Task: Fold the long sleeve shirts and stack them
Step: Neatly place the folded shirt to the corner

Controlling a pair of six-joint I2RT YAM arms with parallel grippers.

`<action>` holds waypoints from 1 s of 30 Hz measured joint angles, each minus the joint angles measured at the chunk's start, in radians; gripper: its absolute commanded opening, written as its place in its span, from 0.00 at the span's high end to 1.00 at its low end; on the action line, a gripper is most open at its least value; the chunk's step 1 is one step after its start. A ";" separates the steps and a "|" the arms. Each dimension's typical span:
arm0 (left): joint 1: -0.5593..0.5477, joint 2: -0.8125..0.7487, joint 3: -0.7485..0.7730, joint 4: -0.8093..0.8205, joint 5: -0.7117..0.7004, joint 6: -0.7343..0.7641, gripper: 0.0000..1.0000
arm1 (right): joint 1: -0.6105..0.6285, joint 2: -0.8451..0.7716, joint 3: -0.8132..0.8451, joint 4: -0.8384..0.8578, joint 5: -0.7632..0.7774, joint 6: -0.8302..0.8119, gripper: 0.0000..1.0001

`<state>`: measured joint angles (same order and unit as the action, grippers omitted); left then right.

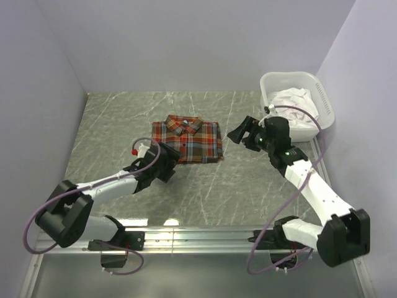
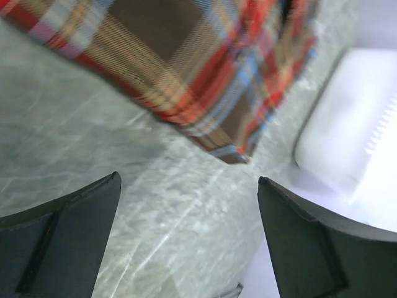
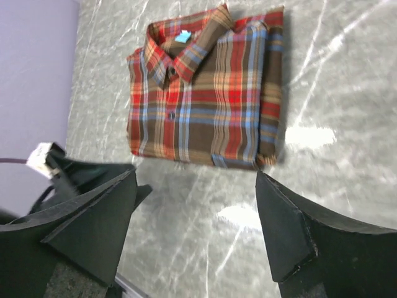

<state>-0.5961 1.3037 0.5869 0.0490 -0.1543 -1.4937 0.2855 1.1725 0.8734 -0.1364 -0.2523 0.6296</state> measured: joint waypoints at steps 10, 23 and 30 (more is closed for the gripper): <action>-0.129 0.246 0.067 0.097 -0.184 -0.129 0.12 | 0.000 -0.190 -0.148 -0.053 0.005 -0.024 0.16; -0.096 0.467 0.216 0.161 -0.261 -0.216 0.60 | 0.000 -0.314 -0.175 -0.056 0.002 -0.039 0.17; -0.006 0.496 0.224 0.189 -0.224 -0.214 0.99 | 0.000 -0.334 -0.175 -0.079 0.020 -0.063 0.17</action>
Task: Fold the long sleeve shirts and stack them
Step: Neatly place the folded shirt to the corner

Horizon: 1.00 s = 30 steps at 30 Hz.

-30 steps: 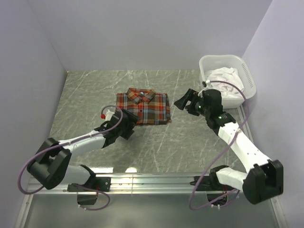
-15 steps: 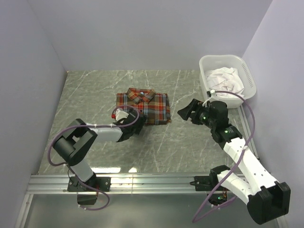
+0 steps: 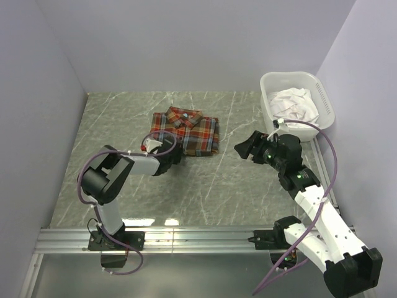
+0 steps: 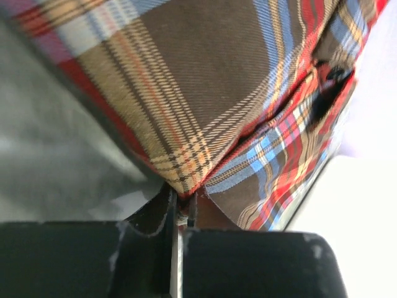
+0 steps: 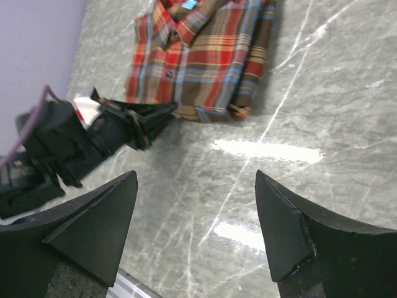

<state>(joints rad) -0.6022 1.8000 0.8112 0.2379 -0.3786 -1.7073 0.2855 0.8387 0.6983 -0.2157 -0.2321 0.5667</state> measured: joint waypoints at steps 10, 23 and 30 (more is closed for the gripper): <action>0.306 0.016 0.037 -0.015 0.111 0.073 1.00 | 0.000 0.000 0.009 -0.069 0.036 -0.063 0.18; 0.747 0.178 0.295 -0.098 0.262 0.294 1.00 | 0.000 0.056 0.085 -0.099 0.047 -0.103 0.18; 0.847 0.338 0.534 -0.139 0.368 0.430 0.72 | 0.000 0.055 0.089 -0.107 0.064 -0.112 0.19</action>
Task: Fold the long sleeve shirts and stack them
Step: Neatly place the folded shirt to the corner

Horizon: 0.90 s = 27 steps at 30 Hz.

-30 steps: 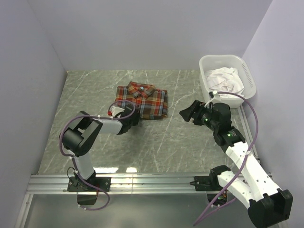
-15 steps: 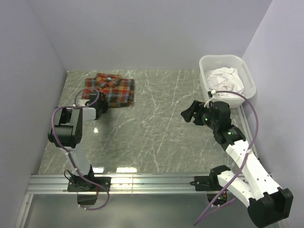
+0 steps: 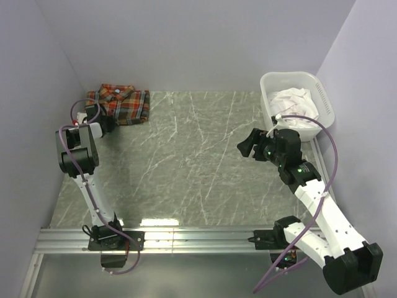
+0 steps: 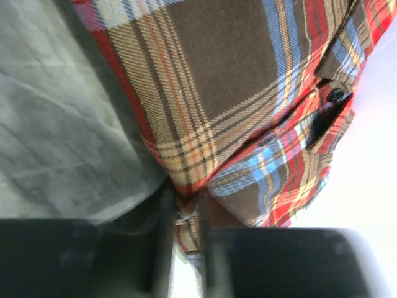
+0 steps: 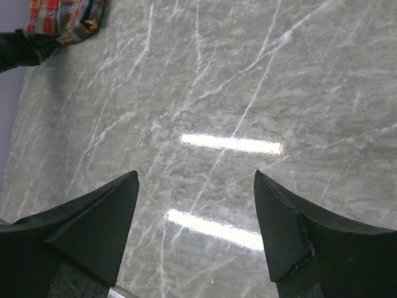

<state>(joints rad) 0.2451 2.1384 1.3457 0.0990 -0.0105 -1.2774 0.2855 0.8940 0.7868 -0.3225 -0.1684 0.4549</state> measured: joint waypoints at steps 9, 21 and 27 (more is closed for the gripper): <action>0.029 -0.092 -0.053 -0.016 0.058 0.054 0.04 | 0.000 -0.047 0.005 -0.055 0.055 -0.009 0.16; 0.028 -0.911 -0.283 -0.391 0.068 0.338 0.01 | 0.000 -0.192 0.227 -0.288 0.280 0.003 0.00; 0.014 -1.374 -0.205 -0.579 0.062 0.542 0.01 | 0.000 -0.294 0.296 -0.375 0.411 -0.020 0.00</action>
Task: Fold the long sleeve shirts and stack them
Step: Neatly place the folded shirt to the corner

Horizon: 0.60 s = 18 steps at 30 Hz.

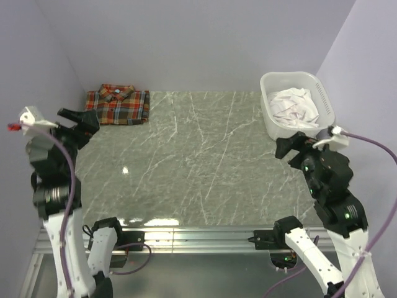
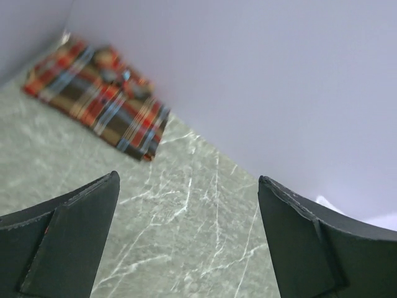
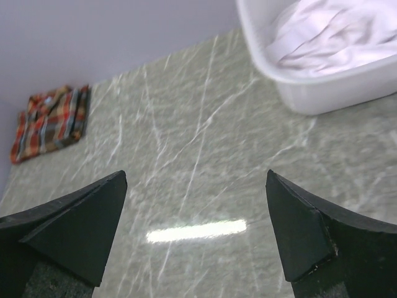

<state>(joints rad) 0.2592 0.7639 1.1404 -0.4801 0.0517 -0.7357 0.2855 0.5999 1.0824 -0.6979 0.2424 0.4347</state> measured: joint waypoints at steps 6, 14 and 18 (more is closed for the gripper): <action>-0.113 -0.188 0.121 -0.177 -0.035 0.130 0.01 | 0.000 -0.167 -0.025 -0.014 0.122 -0.058 0.00; -0.259 -0.328 0.072 -0.332 -0.228 0.217 0.01 | 0.000 -0.428 -0.171 0.048 0.239 -0.146 0.00; -0.281 -0.364 -0.003 -0.370 -0.333 0.217 0.01 | 0.000 -0.495 -0.240 0.069 0.257 -0.171 0.00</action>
<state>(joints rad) -0.0216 0.4000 1.1370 -0.8501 -0.2817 -0.5190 0.2855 0.1047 0.8429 -0.6285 0.4999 0.2638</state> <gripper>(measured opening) 0.994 0.997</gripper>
